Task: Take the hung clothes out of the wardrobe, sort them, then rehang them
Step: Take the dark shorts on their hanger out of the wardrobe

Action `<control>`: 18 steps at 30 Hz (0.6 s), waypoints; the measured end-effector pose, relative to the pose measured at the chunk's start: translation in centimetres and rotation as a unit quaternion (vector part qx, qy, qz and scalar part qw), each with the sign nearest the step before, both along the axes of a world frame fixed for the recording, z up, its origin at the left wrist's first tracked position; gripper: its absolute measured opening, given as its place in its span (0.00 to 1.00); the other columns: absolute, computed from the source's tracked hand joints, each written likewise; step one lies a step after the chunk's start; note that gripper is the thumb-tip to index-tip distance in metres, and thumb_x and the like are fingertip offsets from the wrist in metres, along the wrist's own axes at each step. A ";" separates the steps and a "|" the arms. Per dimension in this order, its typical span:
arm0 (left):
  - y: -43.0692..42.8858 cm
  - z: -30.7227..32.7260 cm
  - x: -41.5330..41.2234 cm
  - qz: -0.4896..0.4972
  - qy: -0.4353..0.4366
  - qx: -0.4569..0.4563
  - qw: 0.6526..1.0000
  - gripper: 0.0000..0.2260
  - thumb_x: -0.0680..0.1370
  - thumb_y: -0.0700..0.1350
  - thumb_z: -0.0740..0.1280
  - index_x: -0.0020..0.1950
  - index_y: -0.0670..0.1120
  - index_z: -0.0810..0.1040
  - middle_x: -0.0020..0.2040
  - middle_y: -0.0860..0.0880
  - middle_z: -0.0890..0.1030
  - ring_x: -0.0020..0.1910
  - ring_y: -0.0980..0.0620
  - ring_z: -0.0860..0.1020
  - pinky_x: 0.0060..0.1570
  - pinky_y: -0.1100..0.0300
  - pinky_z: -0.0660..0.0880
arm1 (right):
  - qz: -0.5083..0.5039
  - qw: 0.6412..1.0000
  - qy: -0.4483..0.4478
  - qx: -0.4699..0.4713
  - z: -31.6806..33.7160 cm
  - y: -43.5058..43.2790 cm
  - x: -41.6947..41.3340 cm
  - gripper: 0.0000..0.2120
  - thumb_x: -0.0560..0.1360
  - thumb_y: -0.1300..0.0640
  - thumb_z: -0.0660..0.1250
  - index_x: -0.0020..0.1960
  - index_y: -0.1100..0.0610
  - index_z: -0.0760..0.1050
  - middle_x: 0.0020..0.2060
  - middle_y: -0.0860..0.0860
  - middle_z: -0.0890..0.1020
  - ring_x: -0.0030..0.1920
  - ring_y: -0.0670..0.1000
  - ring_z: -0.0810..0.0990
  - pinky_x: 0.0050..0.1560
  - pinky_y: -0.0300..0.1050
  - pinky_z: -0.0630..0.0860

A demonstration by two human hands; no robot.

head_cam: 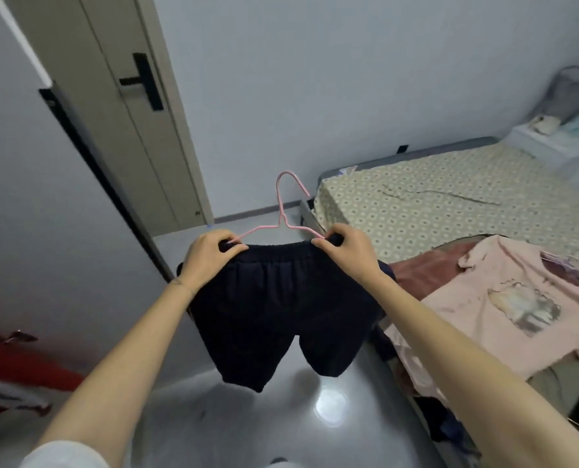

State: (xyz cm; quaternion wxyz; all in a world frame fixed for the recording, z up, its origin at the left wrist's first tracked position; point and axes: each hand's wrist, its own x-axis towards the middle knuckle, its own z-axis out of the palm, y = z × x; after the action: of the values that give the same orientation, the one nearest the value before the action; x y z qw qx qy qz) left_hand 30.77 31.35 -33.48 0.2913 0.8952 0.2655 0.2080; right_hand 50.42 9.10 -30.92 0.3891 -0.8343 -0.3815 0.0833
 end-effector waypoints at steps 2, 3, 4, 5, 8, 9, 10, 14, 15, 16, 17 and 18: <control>-1.8 0.3 4.2 -0.037 -0.010 -0.007 0.999 0.07 0.75 0.51 0.73 0.44 0.48 0.82 0.43 0.53 0.82 0.44 0.54 0.78 0.45 0.58 0.72 | -0.044 0.999 0.012 0.003 0.0 -3.3 2.4 0.15 0.73 0.44 0.72 0.35 0.50 0.72 0.29 0.46 0.75 0.32 0.46 0.74 0.33 0.44 0.67; -2.9 0.4 6.2 -0.058 -0.013 -0.010 0.998 0.06 0.75 0.51 0.74 0.44 0.49 0.82 0.43 0.54 0.82 0.45 0.54 0.78 0.47 0.58 0.73 | -0.067 0.998 0.014 0.003 0.0 -5.0 3.5 0.15 0.72 0.43 0.72 0.35 0.51 0.73 0.30 0.47 0.76 0.33 0.47 0.75 0.33 0.47 0.69; -4.0 0.4 8.4 -0.081 -0.015 -0.014 0.997 0.06 0.75 0.51 0.74 0.45 0.49 0.82 0.44 0.54 0.82 0.45 0.53 0.78 0.48 0.57 0.74 | -0.094 0.995 0.019 0.003 -0.1 -6.7 4.8 0.15 0.72 0.43 0.72 0.36 0.53 0.74 0.30 0.48 0.78 0.34 0.48 0.76 0.34 0.48 0.70; -5.2 0.5 10.5 -0.103 -0.016 -0.017 0.994 0.05 0.75 0.51 0.74 0.45 0.50 0.82 0.44 0.55 0.82 0.46 0.54 0.79 0.49 0.57 0.74 | -0.121 0.992 0.027 0.005 -0.2 -8.5 5.9 0.15 0.71 0.43 0.72 0.36 0.54 0.75 0.31 0.48 0.78 0.34 0.48 0.76 0.36 0.49 0.72; -8.8 0.5 16.8 -0.169 -0.017 -0.019 0.985 0.03 0.75 0.50 0.74 0.45 0.52 0.82 0.44 0.56 0.82 0.46 0.54 0.79 0.50 0.55 0.75 | -0.197 0.979 0.054 0.025 -0.5 -13.8 9.1 0.15 0.70 0.44 0.73 0.35 0.55 0.76 0.31 0.47 0.78 0.34 0.45 0.75 0.38 0.49 0.73; -9.9 0.4 18.9 -0.190 -0.018 -0.019 0.981 0.04 0.75 0.51 0.74 0.45 0.52 0.83 0.45 0.55 0.82 0.47 0.54 0.79 0.50 0.55 0.76 | -0.220 0.973 0.059 0.030 -0.6 -15.4 10.0 0.15 0.69 0.44 0.73 0.35 0.55 0.76 0.31 0.46 0.79 0.34 0.45 0.75 0.39 0.48 0.73; -10.9 0.2 21.0 -0.209 -0.020 -0.020 0.977 0.05 0.75 0.51 0.74 0.46 0.51 0.84 0.45 0.55 0.83 0.47 0.53 0.79 0.51 0.54 0.76 | -0.243 0.968 0.063 0.032 -0.7 -17.0 10.9 0.15 0.69 0.44 0.74 0.35 0.54 0.76 0.31 0.46 0.79 0.34 0.44 0.75 0.38 0.48 0.72; -15.5 -0.1 29.1 -0.271 -0.026 -0.033 0.962 0.08 0.76 0.50 0.72 0.48 0.46 0.85 0.45 0.51 0.84 0.47 0.52 0.80 0.52 0.54 0.76 | -0.318 0.945 0.063 0.038 -1.0 -22.5 14.3 0.16 0.69 0.43 0.74 0.33 0.52 0.73 0.27 0.43 0.75 0.32 0.43 0.72 0.34 0.43 0.67; -16.7 -0.2 30.9 -0.286 -0.030 -0.034 0.957 0.09 0.77 0.50 0.72 0.48 0.45 0.85 0.45 0.51 0.84 0.46 0.52 0.80 0.51 0.55 0.75 | -0.333 0.940 0.058 0.041 -1.0 -23.8 15.1 0.16 0.69 0.43 0.73 0.33 0.52 0.74 0.28 0.45 0.76 0.32 0.44 0.73 0.34 0.44 0.67; -17.9 -0.2 32.8 -0.303 -0.034 -0.032 0.952 0.09 0.77 0.50 0.71 0.47 0.45 0.85 0.45 0.51 0.84 0.46 0.53 0.80 0.50 0.55 0.75 | -0.348 0.935 0.055 0.045 -1.2 -25.0 16.0 0.16 0.69 0.43 0.73 0.34 0.53 0.74 0.29 0.45 0.76 0.33 0.44 0.73 0.35 0.45 0.68; -19.1 -0.2 34.7 -0.320 -0.036 -0.030 0.946 0.08 0.77 0.50 0.71 0.46 0.45 0.85 0.44 0.52 0.84 0.46 0.53 0.80 0.50 0.55 0.75 | -0.364 0.929 0.053 0.045 -1.2 -26.2 17.0 0.16 0.70 0.44 0.74 0.34 0.54 0.75 0.29 0.46 0.76 0.33 0.44 0.73 0.36 0.45 0.68; -20.2 -0.2 36.7 -0.337 -0.036 -0.032 0.940 0.08 0.78 0.50 0.71 0.46 0.46 0.85 0.44 0.53 0.84 0.45 0.54 0.80 0.49 0.56 0.75 | -0.381 0.922 0.052 0.045 -1.2 -27.3 17.9 0.15 0.70 0.45 0.73 0.34 0.54 0.75 0.30 0.46 0.77 0.34 0.45 0.74 0.37 0.46 0.70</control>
State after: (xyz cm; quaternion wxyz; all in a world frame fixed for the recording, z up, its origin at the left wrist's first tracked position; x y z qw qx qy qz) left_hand 67.43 11.17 -33.72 0.3820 0.9145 -0.0558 0.1208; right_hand 68.33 -18.19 -32.15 0.4474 -0.8930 -0.0175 -0.0455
